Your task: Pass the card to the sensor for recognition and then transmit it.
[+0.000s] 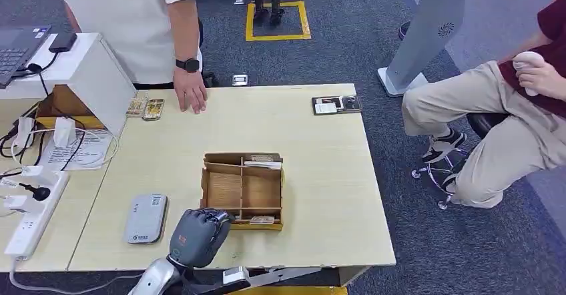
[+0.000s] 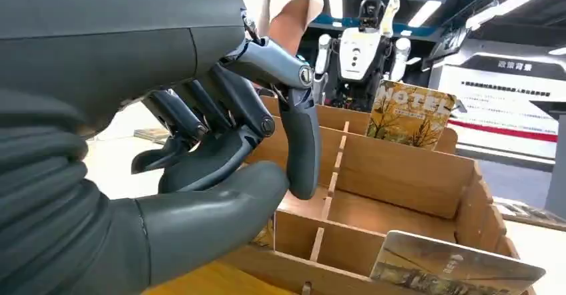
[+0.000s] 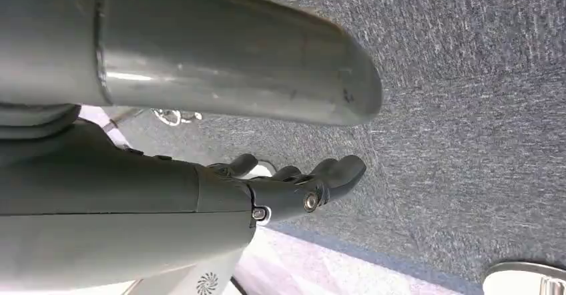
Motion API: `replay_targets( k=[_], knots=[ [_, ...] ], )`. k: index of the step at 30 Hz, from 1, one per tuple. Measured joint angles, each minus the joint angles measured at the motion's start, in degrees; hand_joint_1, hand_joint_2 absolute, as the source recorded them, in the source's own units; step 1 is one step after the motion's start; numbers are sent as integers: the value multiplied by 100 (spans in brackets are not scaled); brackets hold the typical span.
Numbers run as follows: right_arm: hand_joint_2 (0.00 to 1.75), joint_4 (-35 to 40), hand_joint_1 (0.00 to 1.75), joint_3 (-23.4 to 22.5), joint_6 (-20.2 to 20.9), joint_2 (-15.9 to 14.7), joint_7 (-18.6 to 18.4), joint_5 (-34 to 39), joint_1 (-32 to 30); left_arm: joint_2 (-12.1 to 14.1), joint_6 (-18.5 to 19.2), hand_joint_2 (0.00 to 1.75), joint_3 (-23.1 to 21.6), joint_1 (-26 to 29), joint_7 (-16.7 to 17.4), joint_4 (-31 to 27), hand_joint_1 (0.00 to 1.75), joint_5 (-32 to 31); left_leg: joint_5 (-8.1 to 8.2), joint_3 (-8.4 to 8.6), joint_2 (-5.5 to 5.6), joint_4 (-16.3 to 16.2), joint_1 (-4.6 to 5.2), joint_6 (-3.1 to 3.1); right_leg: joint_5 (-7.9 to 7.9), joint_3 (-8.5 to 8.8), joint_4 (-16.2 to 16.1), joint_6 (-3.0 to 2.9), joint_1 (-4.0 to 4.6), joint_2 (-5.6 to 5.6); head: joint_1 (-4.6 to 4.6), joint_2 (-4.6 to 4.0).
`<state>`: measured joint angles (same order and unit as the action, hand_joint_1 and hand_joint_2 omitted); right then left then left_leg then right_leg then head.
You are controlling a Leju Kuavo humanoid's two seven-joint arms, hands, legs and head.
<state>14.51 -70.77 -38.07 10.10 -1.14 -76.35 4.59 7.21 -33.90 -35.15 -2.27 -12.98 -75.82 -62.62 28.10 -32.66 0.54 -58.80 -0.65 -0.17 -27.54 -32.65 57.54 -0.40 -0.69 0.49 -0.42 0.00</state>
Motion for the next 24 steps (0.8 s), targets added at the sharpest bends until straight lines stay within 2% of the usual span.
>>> replay_targets(
  k=[1,2,3,7,11,15,19,24],
  knots=[
    [0,0,0,0,0,0,0,0,0,0,4,175,0,0,0,0,175,2,0,0,0,0,0,0,0,0,0,0,0,0,2,0],
    [0,0,0,0,0,0,0,-2,0,0,20,175,0,0,-4,0,106,13,0,0,0,0,0,0,0,0,0,0,0,0,0,0],
    [0,0,0,0,0,0,0,-2,0,0,33,175,0,0,-7,0,0,22,0,0,0,0,0,0,0,0,0,0,0,0,2,0],
    [0,0,0,0,0,0,0,0,0,0,-77,175,2,1,0,0,0,33,0,0,0,0,0,0,0,0,0,0,0,0,2,0],
    [0,-9,0,0,-9,0,-2,13,0,-35,-461,175,6,21,-7,-4,0,-113,0,0,0,0,0,0,0,2,0,0,0,-1,2,0],
    [0,-15,0,0,-13,0,-11,24,-1,-212,-564,175,234,184,-327,-160,0,-371,0,0,0,0,1,0,0,2,0,0,0,0,2,0],
    [0,-26,0,0,-15,0,-11,39,-3,-505,-566,175,700,387,-900,-391,0,-516,1,-1,0,0,1,1,0,1,0,0,0,0,2,0],
    [0,-28,0,0,-18,0,-11,77,-3,-819,-568,175,1192,529,-1237,-638,0,-549,0,0,0,0,1,1,0,2,0,0,0,0,2,0]
  ],
)
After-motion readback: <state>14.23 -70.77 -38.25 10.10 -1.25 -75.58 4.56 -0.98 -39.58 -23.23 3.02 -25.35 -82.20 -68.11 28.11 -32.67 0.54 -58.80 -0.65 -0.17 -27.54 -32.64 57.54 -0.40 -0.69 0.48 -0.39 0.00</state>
